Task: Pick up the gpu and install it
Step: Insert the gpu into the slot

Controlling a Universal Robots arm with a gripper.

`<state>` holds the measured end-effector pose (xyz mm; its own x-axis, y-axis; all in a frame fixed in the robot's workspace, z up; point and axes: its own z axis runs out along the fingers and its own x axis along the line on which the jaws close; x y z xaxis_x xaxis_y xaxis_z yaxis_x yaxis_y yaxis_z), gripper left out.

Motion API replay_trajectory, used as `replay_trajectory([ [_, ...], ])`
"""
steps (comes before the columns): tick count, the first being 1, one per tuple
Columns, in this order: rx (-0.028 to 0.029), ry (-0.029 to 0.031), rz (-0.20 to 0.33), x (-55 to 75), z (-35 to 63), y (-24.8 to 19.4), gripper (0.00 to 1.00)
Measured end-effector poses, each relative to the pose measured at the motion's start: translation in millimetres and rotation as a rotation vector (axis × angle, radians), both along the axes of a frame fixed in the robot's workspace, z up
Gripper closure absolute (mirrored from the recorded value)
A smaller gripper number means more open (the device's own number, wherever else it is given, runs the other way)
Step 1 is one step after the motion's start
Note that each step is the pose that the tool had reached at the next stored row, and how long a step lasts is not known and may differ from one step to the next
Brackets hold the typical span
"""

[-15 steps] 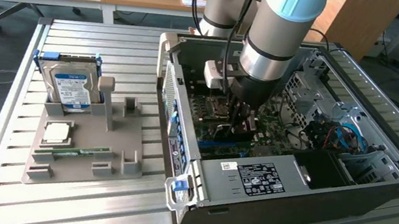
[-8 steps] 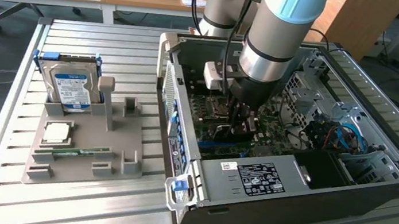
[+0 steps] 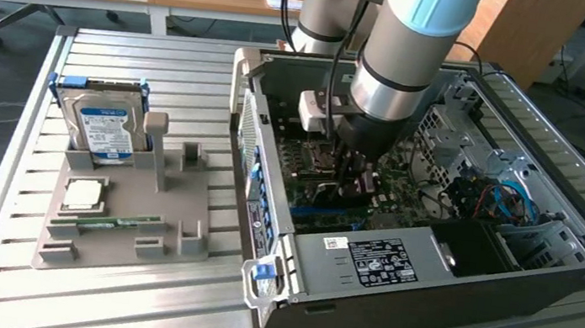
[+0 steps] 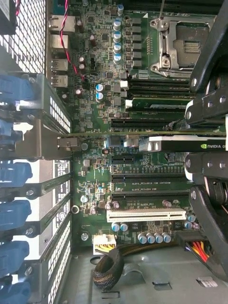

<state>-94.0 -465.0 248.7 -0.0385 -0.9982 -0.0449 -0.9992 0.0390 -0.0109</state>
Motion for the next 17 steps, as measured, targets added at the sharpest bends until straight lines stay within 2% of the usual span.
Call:
replay_trajectory([
  [17, 0.0, 0.0, 0.0, 0.0, -2.5, 0.0, 0.73],
])
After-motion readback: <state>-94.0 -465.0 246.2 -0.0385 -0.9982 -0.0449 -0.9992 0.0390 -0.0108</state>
